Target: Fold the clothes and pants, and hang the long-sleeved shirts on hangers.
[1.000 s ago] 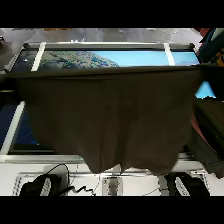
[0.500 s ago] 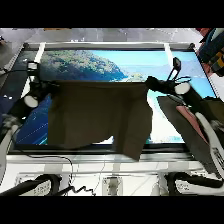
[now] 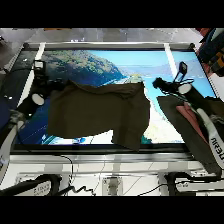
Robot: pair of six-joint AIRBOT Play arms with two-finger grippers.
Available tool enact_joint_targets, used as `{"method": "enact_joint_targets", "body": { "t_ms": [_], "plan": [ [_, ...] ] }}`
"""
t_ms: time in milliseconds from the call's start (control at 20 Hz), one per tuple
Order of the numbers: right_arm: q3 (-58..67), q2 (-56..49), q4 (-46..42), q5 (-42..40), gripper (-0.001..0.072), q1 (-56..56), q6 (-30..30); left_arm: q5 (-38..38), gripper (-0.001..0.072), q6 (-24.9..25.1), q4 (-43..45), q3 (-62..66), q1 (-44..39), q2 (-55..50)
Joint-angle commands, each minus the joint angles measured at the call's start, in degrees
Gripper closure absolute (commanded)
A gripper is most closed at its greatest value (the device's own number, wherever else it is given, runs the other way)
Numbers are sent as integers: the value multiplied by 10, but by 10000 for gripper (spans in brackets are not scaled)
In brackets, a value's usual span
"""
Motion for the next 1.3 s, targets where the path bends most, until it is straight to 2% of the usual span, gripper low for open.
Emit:
{"method": "enact_joint_targets", "body": {
  "t_ms": [0,50,150,250,450,650,800,900,1100,1250],
  "plan": [
    [-1,19,-47,274,332,-89,-57,-219,93,-43,-21,1,63,80],
    [-7,17,-44,337,332,-101,-83,-273,93,-60,-21,1,92,104],
    [-45,17,-22,408,332,-108,-125,-350,94,-90,-21,1,153,139],
    [-99,17,16,410,332,-103,-152,-420,94,-104,-21,1,218,156],
    [-208,17,123,341,331,-98,-193,-583,93,-104,-20,-23,344,146],
    [-260,11,184,243,331,-65,-195,-616,94,-99,-21,-65,416,121],
    [-258,-12,226,193,337,-19,-197,-648,94,-99,-20,-66,430,83],
    [-258,-12,225,155,474,-3,-202,-668,94,-87,-20,-66,430,57],
    [-258,-10,224,161,692,-3,-226,-691,94,-54,-20,-66,430,10],
    [-258,-2,224,172,699,-3,-239,-692,94,-54,-20,-71,430,-18]
  ]
}}
